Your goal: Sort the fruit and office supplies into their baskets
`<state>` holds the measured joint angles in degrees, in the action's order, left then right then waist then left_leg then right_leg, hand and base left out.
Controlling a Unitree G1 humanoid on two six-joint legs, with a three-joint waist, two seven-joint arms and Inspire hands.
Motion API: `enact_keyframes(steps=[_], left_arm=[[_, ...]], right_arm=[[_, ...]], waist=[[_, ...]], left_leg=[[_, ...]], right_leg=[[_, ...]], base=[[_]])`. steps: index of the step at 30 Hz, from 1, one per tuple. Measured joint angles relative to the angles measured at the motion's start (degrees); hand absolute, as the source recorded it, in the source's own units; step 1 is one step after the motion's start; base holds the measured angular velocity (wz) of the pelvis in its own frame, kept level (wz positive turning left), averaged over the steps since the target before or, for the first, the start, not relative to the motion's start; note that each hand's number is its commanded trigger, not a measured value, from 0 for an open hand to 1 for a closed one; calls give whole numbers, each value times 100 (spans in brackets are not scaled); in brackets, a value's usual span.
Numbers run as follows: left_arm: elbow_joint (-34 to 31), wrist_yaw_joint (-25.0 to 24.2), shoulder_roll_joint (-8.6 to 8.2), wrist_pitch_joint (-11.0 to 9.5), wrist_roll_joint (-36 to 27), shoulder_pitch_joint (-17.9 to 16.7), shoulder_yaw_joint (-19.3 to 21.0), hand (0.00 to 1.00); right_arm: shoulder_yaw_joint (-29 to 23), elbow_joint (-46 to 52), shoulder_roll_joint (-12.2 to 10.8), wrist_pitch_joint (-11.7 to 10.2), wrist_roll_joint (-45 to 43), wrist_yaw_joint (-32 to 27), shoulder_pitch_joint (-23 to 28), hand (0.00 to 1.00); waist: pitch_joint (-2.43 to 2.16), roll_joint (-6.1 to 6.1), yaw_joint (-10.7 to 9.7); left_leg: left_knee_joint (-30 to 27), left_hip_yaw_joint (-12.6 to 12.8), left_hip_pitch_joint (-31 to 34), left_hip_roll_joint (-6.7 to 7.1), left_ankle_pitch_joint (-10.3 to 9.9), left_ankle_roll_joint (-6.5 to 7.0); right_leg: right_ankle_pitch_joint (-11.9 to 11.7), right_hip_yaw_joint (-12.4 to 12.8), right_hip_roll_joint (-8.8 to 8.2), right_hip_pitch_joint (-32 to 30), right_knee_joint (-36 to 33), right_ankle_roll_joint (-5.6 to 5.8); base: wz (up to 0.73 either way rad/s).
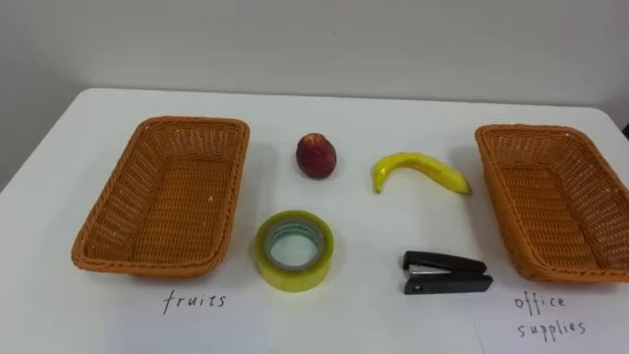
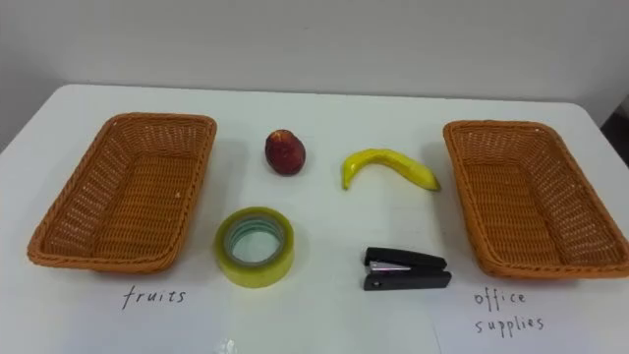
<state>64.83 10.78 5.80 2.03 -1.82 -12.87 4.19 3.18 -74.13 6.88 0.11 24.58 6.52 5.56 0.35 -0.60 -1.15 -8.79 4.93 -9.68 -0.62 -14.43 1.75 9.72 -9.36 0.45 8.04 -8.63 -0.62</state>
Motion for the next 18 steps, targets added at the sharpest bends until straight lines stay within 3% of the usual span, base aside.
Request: enact_keyframes(steps=[18], left_arm=[[-2, 124, 4, 12, 4, 5, 11, 0]], right_arm=[[3, -15, -44, 76, 218, -53, 5, 0]], waist=[[5, -56, 2]], left_leg=[[5, 19, 7, 18, 0, 1]], right_leg=[[4, 77, 7, -5, 48, 4]], base=[[0]])
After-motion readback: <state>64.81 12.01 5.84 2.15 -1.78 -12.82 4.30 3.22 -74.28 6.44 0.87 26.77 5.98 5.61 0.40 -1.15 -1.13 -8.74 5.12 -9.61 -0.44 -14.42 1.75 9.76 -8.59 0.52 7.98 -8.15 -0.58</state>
